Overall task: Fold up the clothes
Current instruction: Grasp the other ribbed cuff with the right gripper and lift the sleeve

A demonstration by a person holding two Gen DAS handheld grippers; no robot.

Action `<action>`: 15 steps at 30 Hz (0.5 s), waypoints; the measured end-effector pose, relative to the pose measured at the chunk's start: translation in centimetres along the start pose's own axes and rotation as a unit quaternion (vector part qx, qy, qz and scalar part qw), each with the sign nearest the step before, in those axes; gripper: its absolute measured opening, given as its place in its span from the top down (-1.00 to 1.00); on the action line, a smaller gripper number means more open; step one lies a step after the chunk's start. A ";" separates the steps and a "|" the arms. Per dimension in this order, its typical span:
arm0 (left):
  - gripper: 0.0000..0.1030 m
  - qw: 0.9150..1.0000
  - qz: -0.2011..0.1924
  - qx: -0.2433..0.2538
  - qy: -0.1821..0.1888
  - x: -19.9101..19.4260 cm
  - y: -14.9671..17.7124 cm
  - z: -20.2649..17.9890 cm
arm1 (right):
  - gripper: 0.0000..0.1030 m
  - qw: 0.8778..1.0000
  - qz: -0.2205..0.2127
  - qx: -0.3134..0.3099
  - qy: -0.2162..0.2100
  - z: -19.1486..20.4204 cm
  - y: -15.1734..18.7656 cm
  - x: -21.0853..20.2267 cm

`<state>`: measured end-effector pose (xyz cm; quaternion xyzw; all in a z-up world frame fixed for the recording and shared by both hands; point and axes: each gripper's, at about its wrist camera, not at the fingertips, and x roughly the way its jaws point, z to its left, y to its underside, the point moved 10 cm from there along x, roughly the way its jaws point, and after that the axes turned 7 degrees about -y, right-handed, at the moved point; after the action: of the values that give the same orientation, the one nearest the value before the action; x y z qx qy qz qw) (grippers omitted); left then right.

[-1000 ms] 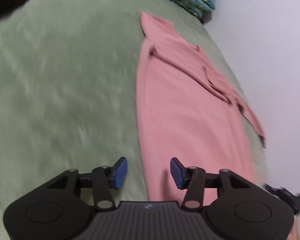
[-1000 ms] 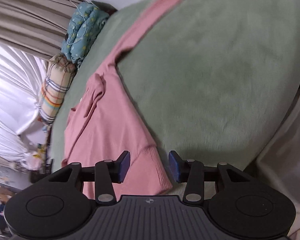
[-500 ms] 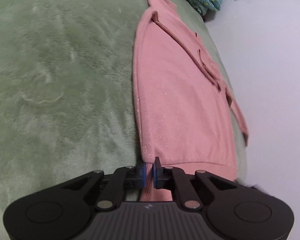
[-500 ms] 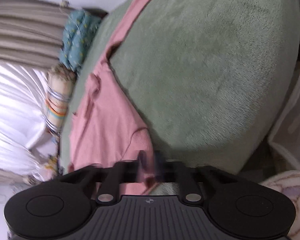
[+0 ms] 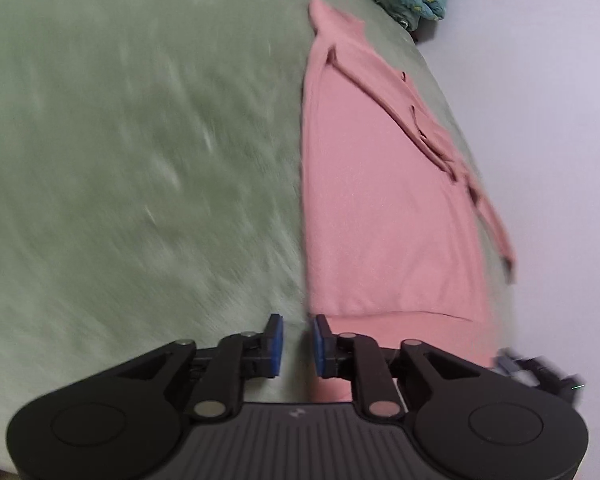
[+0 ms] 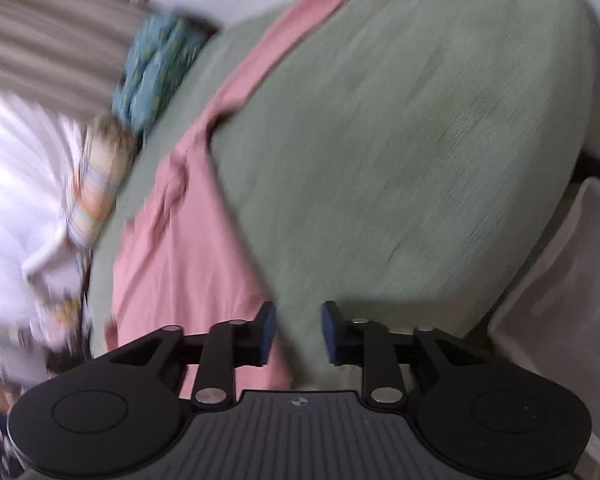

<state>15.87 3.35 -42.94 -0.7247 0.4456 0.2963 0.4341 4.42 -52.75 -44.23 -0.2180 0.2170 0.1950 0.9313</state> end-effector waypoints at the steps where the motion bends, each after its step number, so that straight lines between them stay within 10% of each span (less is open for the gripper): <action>1: 0.21 1.000 -0.014 -0.002 -0.008 -0.2 -1.0 0.1 | 0.43 1.000 -0.016 0.010 -0.002 -0.3 -1.0 -0.2; 8: -0.17 0.991 -0.094 -0.083 -0.056 1.2 -8.0 2.1 | 0.10 0.982 -0.168 0.083 -0.017 -2.4 -12.9 1.5; 15: -0.31 0.980 -0.085 -0.162 -0.074 2.3 -8.1 5.8 | -0.12 0.920 -0.295 0.248 -0.069 -6.2 -22.8 5.6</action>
<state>23.92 9.43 -44.46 -0.7966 0.2957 0.3793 0.3662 17.47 -73.19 -44.67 -0.0201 0.1197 -0.1345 0.9835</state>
